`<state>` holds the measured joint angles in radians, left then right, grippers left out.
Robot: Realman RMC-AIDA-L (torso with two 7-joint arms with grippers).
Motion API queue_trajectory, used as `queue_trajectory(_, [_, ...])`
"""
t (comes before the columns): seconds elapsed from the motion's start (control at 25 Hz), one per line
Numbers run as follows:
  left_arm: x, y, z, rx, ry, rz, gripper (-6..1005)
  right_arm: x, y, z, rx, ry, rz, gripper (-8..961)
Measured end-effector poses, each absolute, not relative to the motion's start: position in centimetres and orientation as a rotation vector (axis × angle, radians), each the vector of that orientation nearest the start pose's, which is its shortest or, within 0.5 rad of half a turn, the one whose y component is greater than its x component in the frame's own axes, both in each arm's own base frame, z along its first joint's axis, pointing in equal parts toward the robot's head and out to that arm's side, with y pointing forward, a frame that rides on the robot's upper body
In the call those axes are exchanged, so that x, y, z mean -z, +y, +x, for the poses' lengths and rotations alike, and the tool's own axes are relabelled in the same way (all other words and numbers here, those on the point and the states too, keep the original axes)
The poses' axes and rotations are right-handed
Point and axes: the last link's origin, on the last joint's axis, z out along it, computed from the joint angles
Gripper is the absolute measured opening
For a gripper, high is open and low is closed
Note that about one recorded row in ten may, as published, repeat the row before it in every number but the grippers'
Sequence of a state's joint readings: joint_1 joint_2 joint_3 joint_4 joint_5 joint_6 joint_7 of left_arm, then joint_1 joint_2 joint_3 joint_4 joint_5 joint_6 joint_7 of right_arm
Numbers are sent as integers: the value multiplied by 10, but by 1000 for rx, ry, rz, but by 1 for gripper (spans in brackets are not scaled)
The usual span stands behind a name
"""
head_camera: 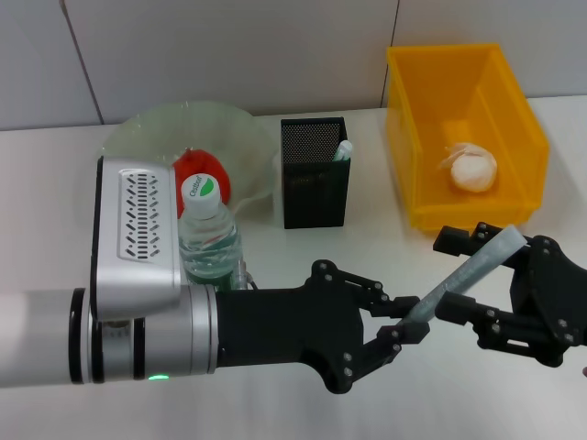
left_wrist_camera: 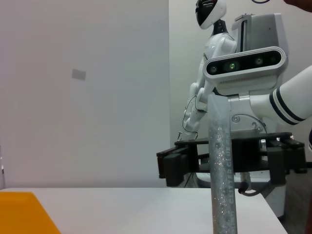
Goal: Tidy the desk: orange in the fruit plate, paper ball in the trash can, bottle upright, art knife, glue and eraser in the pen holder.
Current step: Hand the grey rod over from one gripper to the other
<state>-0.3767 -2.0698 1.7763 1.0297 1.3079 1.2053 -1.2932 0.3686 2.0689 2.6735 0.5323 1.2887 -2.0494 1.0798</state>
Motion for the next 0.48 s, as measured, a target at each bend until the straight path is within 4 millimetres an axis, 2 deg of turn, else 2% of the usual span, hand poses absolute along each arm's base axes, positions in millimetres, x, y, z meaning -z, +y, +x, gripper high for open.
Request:
queue_trajectory(0.36, [89, 282, -142, 860, -21, -2979, 168, -34, 244, 271, -1338, 329, -2567, 641])
queue_trajectory(0.48, [89, 282, -143, 856, -27, -2982, 169, -34, 243, 270, -1339, 318, -2569, 406])
